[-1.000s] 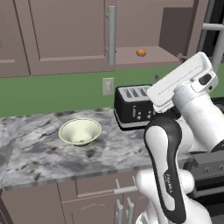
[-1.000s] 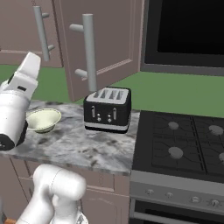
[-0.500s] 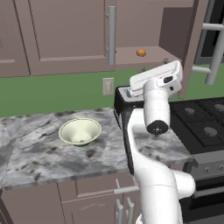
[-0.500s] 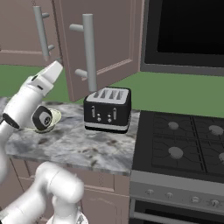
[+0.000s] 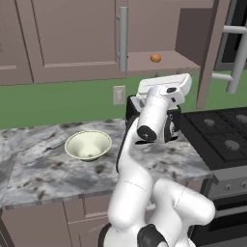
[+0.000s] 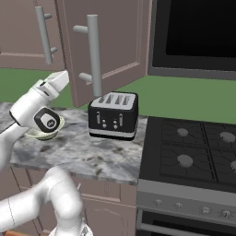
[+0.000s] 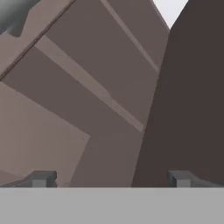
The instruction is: Open the cabinet. Pick the kiwi and tangerine from the cabinet and place them into the bowl. Then close the cabinet.
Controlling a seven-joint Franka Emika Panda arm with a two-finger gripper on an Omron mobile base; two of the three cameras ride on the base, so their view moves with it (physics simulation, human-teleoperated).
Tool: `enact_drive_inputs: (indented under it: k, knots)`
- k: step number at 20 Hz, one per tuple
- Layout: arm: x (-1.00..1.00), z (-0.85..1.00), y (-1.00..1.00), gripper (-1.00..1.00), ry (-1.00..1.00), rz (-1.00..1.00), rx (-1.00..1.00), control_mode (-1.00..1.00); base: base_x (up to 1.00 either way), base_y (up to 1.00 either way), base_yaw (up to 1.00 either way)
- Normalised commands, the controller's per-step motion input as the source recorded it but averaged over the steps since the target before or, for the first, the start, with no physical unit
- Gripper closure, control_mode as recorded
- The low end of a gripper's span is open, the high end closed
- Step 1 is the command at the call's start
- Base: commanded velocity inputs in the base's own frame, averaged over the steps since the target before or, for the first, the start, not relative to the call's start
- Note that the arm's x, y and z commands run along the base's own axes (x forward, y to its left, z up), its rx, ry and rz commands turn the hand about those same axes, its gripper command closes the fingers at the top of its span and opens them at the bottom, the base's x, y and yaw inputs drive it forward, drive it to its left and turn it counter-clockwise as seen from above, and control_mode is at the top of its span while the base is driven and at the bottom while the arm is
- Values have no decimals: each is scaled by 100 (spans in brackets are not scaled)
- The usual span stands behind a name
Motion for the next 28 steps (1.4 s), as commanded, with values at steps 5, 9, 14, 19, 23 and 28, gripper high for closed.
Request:
enact_drive_inputs:
  k: [5,9,14,19,23,28]
  knots:
    - [-2,1,-14,-100,0,-22,12,-100,0,0,0]
    - [-28,7,-34,-100,-5,-31,17,-100,0,0,0]
    - [-28,13,-23,-100,-12,-31,17,-100,0,0,0]
    - [-35,22,-47,-100,-15,-27,20,-100,0,0,0]
    - [-23,22,-75,-100,-16,-16,25,-100,0,0,0]
    - [-18,12,-51,-100,-13,-6,21,-100,0,0,0]
